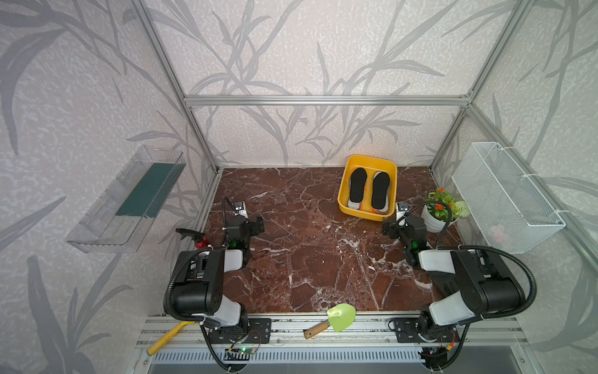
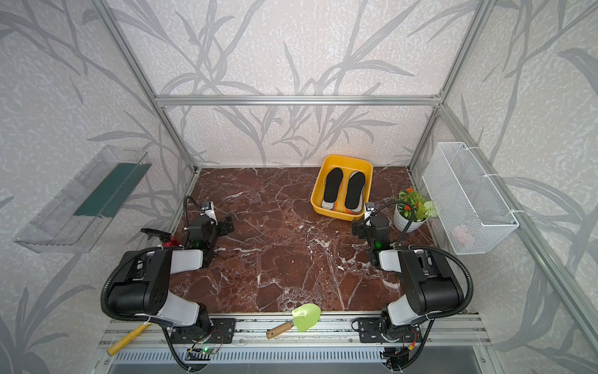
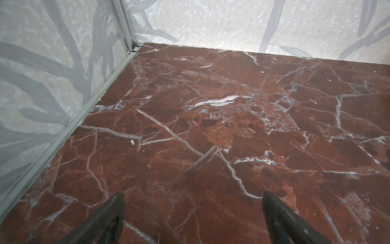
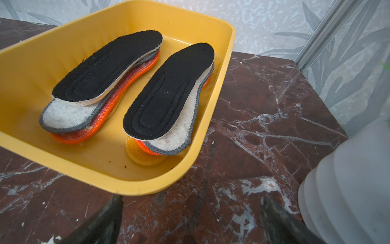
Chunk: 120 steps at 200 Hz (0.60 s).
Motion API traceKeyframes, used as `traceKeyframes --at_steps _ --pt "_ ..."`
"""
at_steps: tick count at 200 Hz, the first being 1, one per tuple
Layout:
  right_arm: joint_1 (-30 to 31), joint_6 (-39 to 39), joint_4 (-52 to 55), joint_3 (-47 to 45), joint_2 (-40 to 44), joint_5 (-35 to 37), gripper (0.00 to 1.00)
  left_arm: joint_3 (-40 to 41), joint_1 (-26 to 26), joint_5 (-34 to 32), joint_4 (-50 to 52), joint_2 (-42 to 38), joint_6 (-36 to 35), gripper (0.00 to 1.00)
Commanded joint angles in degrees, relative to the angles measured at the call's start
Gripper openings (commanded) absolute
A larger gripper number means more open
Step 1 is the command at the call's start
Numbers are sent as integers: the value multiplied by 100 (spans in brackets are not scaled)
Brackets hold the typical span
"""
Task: Put the insoles into the storage box
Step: Reset both arms
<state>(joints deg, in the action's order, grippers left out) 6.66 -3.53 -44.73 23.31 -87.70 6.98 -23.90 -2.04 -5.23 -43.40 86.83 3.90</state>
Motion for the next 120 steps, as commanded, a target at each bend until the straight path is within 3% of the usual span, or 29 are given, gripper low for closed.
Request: traceKeyframes --at_steps 1,14,25,45,83,120 --pt "20 -35 -71 60 34 18 99 53 102 -691 -193 -2 100 99" --pt "30 -34 -71 60 36 14 99 39 112 -675 -189 1 97 99" --pt "29 -42 -71 58 33 17 99 -15 -25 411 -80 3 -182 100" --pt "29 -35 -71 59 34 14 99 39 -136 777 -168 -12 -197 99" --pt "25 -30 -66 60 30 19 99 114 113 -986 -320 -8 199 99" --pt "-67 10 -38 60 41 -184 99 122 110 -1015 -301 -32 249 99"
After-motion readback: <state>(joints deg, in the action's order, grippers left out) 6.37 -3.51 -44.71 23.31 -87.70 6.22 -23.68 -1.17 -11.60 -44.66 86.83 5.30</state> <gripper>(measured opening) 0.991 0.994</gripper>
